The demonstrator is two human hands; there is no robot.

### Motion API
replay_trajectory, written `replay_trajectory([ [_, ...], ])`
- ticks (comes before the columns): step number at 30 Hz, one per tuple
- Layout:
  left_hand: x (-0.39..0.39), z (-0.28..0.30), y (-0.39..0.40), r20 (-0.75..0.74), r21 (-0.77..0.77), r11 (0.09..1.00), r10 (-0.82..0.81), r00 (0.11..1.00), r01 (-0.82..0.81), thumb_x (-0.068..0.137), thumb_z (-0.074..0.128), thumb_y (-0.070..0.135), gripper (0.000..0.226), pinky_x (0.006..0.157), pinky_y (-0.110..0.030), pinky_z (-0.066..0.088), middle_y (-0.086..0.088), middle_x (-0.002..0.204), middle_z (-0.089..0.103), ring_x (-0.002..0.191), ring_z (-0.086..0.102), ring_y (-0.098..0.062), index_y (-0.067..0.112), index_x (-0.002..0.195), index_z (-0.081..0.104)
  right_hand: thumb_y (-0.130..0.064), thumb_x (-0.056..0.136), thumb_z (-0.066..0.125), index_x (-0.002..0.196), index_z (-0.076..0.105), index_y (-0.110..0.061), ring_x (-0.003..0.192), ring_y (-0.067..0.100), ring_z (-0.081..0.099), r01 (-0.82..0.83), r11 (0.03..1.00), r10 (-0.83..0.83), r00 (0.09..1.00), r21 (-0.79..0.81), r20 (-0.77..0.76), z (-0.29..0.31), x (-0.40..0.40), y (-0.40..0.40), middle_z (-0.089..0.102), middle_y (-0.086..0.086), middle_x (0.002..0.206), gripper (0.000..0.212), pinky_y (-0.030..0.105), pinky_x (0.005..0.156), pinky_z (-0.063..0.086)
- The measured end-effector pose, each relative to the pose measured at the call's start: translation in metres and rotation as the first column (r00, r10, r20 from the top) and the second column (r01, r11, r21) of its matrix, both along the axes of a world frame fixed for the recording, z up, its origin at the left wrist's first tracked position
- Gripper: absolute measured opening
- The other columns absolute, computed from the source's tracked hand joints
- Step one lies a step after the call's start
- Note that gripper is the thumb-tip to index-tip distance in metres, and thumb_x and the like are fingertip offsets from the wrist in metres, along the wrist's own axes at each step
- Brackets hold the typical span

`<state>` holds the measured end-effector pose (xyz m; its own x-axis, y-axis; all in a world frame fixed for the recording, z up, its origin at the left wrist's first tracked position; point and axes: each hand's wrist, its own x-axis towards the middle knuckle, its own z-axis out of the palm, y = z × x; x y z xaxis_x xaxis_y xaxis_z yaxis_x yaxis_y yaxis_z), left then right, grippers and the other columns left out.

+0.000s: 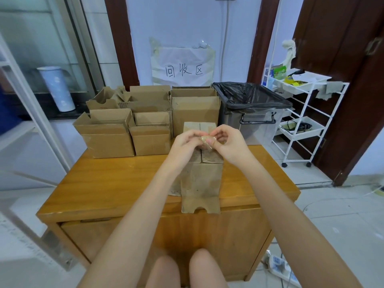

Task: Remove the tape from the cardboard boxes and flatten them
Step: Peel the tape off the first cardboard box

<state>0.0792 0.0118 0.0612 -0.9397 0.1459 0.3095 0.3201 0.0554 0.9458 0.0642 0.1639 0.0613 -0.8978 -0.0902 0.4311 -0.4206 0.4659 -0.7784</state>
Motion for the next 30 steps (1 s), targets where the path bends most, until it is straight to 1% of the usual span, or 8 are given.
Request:
replay_trajectory([
  [4,0.001,-0.003,-0.002,-0.058,-0.085,0.996,-0.011,0.998,0.006,0.091,0.064,0.013,0.013,0.081,-0.018,0.049,0.003,0.092,0.071,0.088,0.066,-0.008,0.015,0.104,0.065,-0.009,0.082,0.071,0.084,0.058,-0.016,0.072,0.006,0.054,0.037,0.999,-0.037,0.999,0.008,-0.012,0.000,-0.001,-0.003,0.058,-0.008,0.078,0.015,0.017,0.067,0.047],
  [7,-0.004,-0.008,-0.003,-0.100,-0.194,0.981,0.003,0.995,-0.023,0.088,0.066,0.006,0.025,0.088,-0.024,0.050,0.004,0.096,0.071,0.092,0.067,-0.009,0.012,0.111,0.061,-0.012,0.081,0.075,0.079,0.058,-0.018,0.069,0.008,0.056,0.060,0.998,-0.061,0.998,0.018,0.006,0.001,-0.001,-0.003,0.059,-0.008,0.075,0.018,0.019,0.068,0.048],
  [10,-0.007,-0.008,-0.002,-0.104,-0.229,0.971,0.040,0.994,-0.063,0.092,0.058,0.001,0.024,0.095,-0.031,0.049,0.006,0.093,0.070,0.094,0.066,-0.013,0.009,0.115,0.059,-0.013,0.080,0.076,0.076,0.062,-0.019,0.071,0.013,0.061,-0.032,0.991,0.042,0.997,-0.132,0.072,0.002,0.002,-0.001,0.065,0.000,0.076,0.016,0.026,0.072,0.053],
  [12,-0.007,-0.009,0.000,-0.088,-0.223,0.972,0.060,0.994,-0.078,0.094,0.053,-0.001,0.022,0.095,-0.033,0.049,0.004,0.093,0.069,0.094,0.065,-0.013,0.009,0.113,0.058,-0.018,0.086,0.070,0.079,0.066,-0.017,0.074,0.010,0.062,-0.098,0.970,0.126,0.986,-0.225,0.114,0.004,0.005,0.002,0.066,0.001,0.078,0.009,0.024,0.071,0.052],
  [14,-0.008,-0.009,0.001,-0.078,-0.213,0.972,0.084,0.993,-0.099,0.095,0.051,-0.001,0.019,0.095,-0.031,0.049,0.002,0.095,0.069,0.096,0.065,-0.014,0.011,0.108,0.058,-0.029,0.094,0.059,0.083,0.067,-0.015,0.077,0.008,0.064,-0.127,0.951,0.182,0.967,-0.283,0.178,0.007,0.008,0.007,0.067,-0.002,0.078,0.019,0.021,0.071,0.053],
  [20,-0.010,-0.010,-0.001,-0.138,-0.158,0.977,0.118,0.983,-0.140,0.089,0.057,-0.008,0.035,0.087,-0.027,0.051,0.007,0.085,0.068,0.085,0.066,-0.010,0.026,0.082,0.060,-0.029,0.097,0.054,0.100,0.065,-0.004,0.077,0.006,0.066,-0.117,0.987,0.135,0.976,-0.109,0.171,0.006,0.005,0.006,0.069,0.004,0.085,0.027,0.014,0.070,0.052],
  [27,-0.004,-0.008,-0.001,-0.154,-0.107,0.986,0.112,0.982,-0.130,0.087,0.058,-0.011,0.032,0.076,-0.013,0.050,0.009,0.082,0.066,0.074,0.065,0.005,0.019,0.080,0.067,-0.024,0.089,0.066,0.115,0.065,-0.008,0.089,0.003,0.067,-0.212,0.977,0.213,0.960,-0.027,0.179,0.005,0.005,0.016,0.071,-0.002,0.098,0.031,0.013,0.081,0.050],
  [30,-0.003,-0.006,-0.003,-0.119,-0.096,0.987,0.115,0.986,-0.127,0.086,0.055,-0.012,0.033,0.073,-0.012,0.047,0.007,0.082,0.066,0.075,0.063,0.004,0.019,0.079,0.065,-0.020,0.084,0.073,0.111,0.067,-0.006,0.081,0.003,0.063,-0.217,0.975,0.206,0.964,0.051,0.167,0.005,0.005,0.010,0.068,-0.003,0.091,0.031,0.012,0.077,0.050],
])
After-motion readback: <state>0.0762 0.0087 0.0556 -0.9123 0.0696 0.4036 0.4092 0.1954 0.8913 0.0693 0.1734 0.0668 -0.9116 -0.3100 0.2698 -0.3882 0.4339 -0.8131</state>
